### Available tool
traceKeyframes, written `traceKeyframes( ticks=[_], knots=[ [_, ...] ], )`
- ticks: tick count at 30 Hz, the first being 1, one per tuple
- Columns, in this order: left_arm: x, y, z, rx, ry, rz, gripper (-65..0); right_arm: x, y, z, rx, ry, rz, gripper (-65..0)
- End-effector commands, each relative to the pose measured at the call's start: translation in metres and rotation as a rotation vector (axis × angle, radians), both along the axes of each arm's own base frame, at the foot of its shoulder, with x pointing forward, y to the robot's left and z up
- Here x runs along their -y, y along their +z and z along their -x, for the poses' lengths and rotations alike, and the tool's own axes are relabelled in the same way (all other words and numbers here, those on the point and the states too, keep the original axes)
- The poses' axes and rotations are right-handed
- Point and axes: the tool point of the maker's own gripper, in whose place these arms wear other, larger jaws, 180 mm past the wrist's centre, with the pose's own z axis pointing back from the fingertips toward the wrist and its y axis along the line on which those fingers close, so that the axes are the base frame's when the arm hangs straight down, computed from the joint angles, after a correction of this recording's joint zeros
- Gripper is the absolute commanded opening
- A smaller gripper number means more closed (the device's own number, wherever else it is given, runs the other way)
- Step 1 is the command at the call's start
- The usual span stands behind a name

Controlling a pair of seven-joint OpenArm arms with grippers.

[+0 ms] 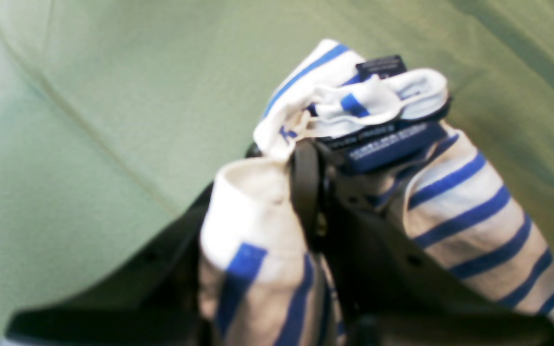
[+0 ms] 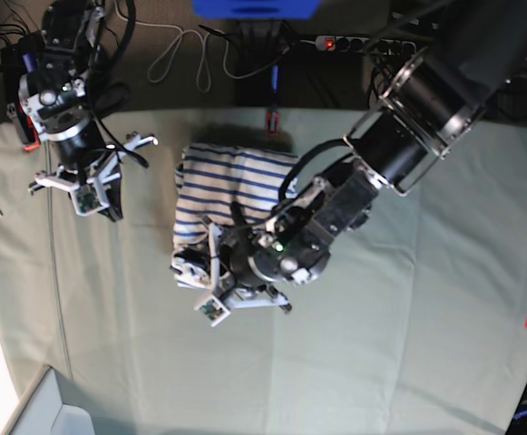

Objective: Layout the t-shirt on the table in an organized manner, then fold the t-shirt properly
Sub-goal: 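Push the folded bundle with the left gripper to tidy its edge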

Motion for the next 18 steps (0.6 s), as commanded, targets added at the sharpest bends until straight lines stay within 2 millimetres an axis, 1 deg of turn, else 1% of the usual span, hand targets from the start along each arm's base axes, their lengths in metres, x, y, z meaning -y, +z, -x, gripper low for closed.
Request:
traceKeyframes(
  ticks=[1,4,10,13,15,18],
  knots=[
    [0.009,0.024,-0.016,0.071,-0.005,0.032,-65.0,-0.002,0.014,-0.005,0.052,0.008,-0.015,-65.0],
    [0.003,0.023,-0.02,0.101,-0.008,-0.013,-65.0,-0.002,0.014,-0.005,0.052,0.008,-0.015,-65.0],
    [-0.002,0.018,-0.018,0.097,-0.012,-0.035,-64.3,-0.005,0.013,-0.005,0.051,0.014,-0.019,-65.0],
    [-0.002,0.016,-0.016,0.094,-0.007,-0.029,-61.0,-0.005,0.016,-0.006,0.058,0.014,-0.016,-65.0],
    [-0.003,0.02,-0.019,0.1,0.006,-0.017,-58.4,-0.005,0.019,-0.007,0.066,0.015,-0.013,-65.0],
    [-0.012,0.027,-0.03,0.096,0.061,0.013,-49.7,-0.005,0.026,-0.008,0.084,0.017,-0.006,-65.0]
  ],
)
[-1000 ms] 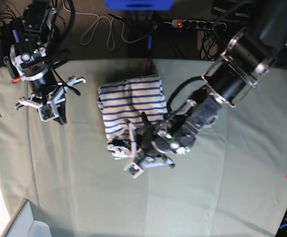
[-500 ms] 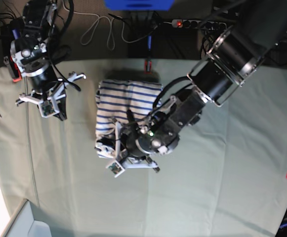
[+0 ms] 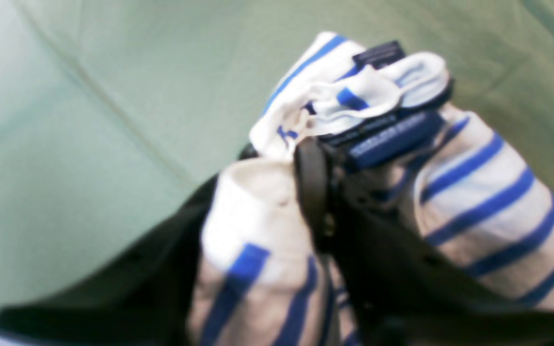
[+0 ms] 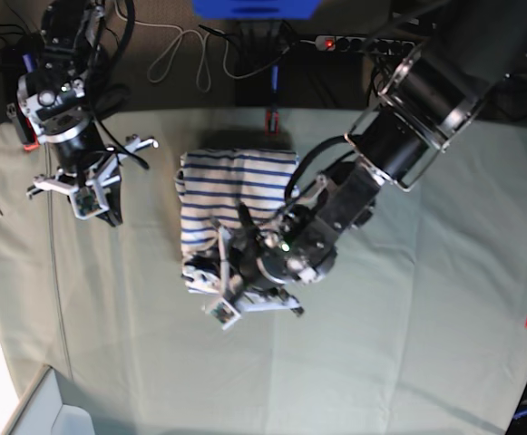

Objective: Layout the t-shirt on the table in an organized manner, then fold the t-shirt properly
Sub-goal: 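Push the folded bundle with the left gripper to tidy its edge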

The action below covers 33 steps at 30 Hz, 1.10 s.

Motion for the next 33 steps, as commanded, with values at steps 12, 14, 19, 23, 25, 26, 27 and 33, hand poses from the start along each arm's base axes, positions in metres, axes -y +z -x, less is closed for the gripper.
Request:
traceKeyframes(
  ticks=[12,14,19,23,25,26,27,33],
  knots=[
    [-0.002,0.116,-0.043,0.265,0.049,0.186,-23.8,-0.004,0.013,-0.001,0.047,0.014,-0.016,-65.0],
    [-0.01,0.131,-0.044,0.296,0.079,0.226,-23.8,-0.009,0.013,-0.001,0.046,0.026,-0.021,-65.0],
    [-0.088,0.141,-0.04,0.339,0.267,0.277,-23.8,-0.031,0.007,0.008,0.023,0.077,-0.045,-65.0],
    [-0.19,0.116,-0.014,0.317,0.53,0.27,-23.9,-0.062,0.007,0.011,0.02,0.156,-0.078,-65.0],
    [-0.25,0.103,0.015,0.308,0.69,0.248,-25.2,-0.079,0.009,0.01,0.025,0.197,-0.097,-65.0],
    [-0.281,0.098,0.033,0.31,0.776,0.234,-27.2,-0.087,0.01,0.008,0.029,0.216,-0.106,-65.0],
    [-0.306,0.094,0.05,0.307,0.847,0.218,-29.2,-0.094,0.014,0.003,0.045,0.234,-0.111,-65.0],
    [-0.404,0.067,0.149,0.258,1.173,0.112,-32.7,-0.143,0.021,-0.037,0.09,0.364,-0.15,-65.0]
  ],
)
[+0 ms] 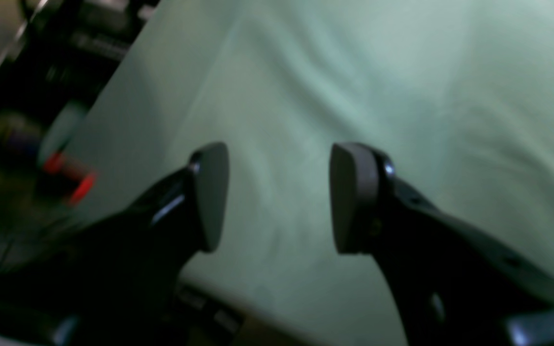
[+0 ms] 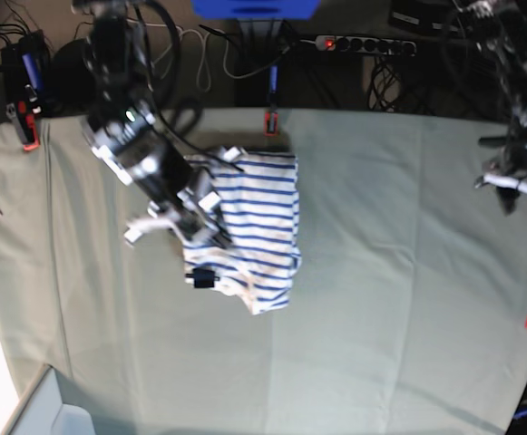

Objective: Layout the t-shirt on the table in an organized manner, then fold the t-shirt properly

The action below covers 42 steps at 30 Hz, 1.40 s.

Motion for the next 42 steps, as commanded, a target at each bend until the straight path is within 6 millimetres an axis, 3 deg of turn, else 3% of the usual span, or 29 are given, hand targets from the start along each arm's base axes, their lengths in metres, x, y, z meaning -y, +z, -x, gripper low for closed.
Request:
traceKeyframes(
  ticks=[1,5,10,14,18,22,27,30,33,35,38,42],
  knots=[
    [-0.013,0.017,0.006,0.039,0.02,-0.043,-32.7,-0.007,0.009,-0.011,0.033,0.017,-0.027,-65.0],
    [-0.035,0.011,0.057,-0.018,0.123,-0.065,-32.7,-0.026,-0.002,-0.039,0.013,0.072,-0.024,-65.0],
    [-0.053,0.004,0.096,-0.08,0.195,-0.081,-32.7,-0.046,-0.028,-0.062,-0.057,0.135,-0.007,-65.0],
    [-0.062,0.004,0.111,-0.102,0.223,-0.094,-32.7,-0.065,-0.04,-0.08,-0.106,0.175,-0.001,-65.0],
    [-0.056,-0.003,0.111,-0.127,0.133,-0.078,-32.7,-0.077,-0.058,-0.098,-0.192,0.19,0.002,-65.0],
    [-0.057,-0.012,0.119,-0.159,0.07,-0.058,-32.9,-0.097,-0.07,-0.096,-0.237,0.215,-0.054,-65.0],
    [-0.063,-0.018,0.121,-0.184,0.049,-0.057,-32.9,-0.115,-0.064,-0.093,-0.215,0.235,-0.122,-65.0],
    [-0.064,-0.018,0.121,-0.186,0.045,-0.059,-32.9,-0.116,-0.053,-0.098,-0.176,0.235,-0.14,-65.0],
    [-0.064,-0.016,0.122,-0.188,0.041,-0.064,-32.9,-0.111,-0.025,-0.098,-0.078,0.22,-0.152,-65.0],
    [-0.062,-0.018,0.124,-0.193,0.042,-0.059,-33.0,-0.093,-0.006,-0.094,0.002,0.201,-0.136,-65.0],
    [-0.061,-0.024,0.127,-0.204,0.046,-0.043,-33.0,-0.076,0.016,-0.072,0.07,0.169,-0.107,-65.0],
    [-0.056,-0.046,0.141,-0.26,0.072,0.019,-33.0,-0.04,0.016,-0.031,0.06,0.083,-0.074,-65.0]
  ],
)
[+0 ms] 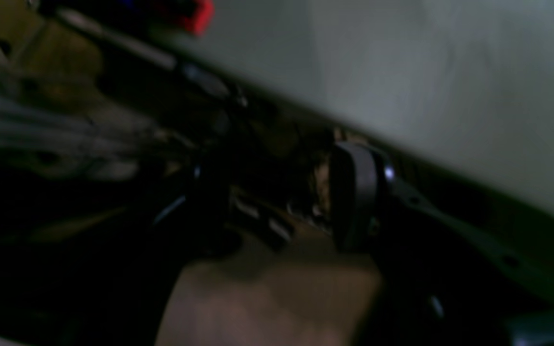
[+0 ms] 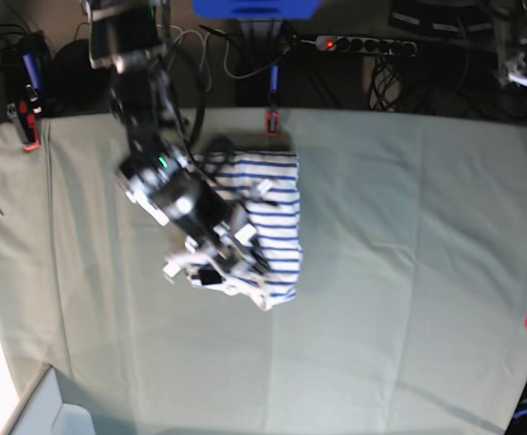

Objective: Layout the t-shirt on the table in an organized manner, then fold the t-shirt properly

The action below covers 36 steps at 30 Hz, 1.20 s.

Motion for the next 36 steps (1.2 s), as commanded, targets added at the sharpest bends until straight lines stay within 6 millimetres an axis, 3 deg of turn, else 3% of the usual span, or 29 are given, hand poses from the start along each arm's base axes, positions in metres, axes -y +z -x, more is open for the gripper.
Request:
traceKeyframes(
  ticks=[1,6,11,15,18,22,25,28,31,36],
  knots=[
    [-0.009,0.009,-0.001,0.014,-0.001,-0.032,-33.0,0.006,0.009,0.004,0.027,-0.019,-0.03,-65.0],
    [-0.006,0.004,0.001,0.008,0.006,-0.015,-33.0,0.045,-0.034,0.043,-0.096,-0.086,0.022,-65.0],
    [-0.003,0.001,0.002,0.008,0.012,-0.006,-33.0,0.059,-0.081,0.067,-0.227,-0.082,0.066,-65.0],
    [0.0,-0.003,0.009,-0.005,0.02,0.006,-33.0,0.061,-0.09,0.076,-0.256,-0.081,0.071,-65.0],
    [0.006,-0.021,0.026,-0.043,0.045,0.048,-33.0,0.074,-0.071,0.078,-0.209,-0.119,0.073,-65.0],
    [0.012,-0.048,0.048,-0.1,0.083,0.115,-33.7,0.094,-0.01,0.087,-0.075,-0.211,-0.068,-65.0],
    [0.019,-0.071,0.066,-0.145,0.117,0.176,-43.4,0.109,0.006,0.104,-0.067,-0.261,-0.131,-65.0],
    [0.032,-0.097,0.082,-0.192,0.155,0.255,-54.6,0.124,-0.015,0.131,-0.155,-0.314,-0.129,-65.0],
    [0.044,-0.118,0.081,-0.196,0.185,0.319,-63.1,0.129,-0.048,0.162,-0.274,-0.336,-0.12,-65.0],
    [0.068,-0.162,0.071,-0.159,0.168,0.359,-64.7,0.136,-0.106,0.219,-0.491,-0.351,-0.09,-65.0]
  ],
)
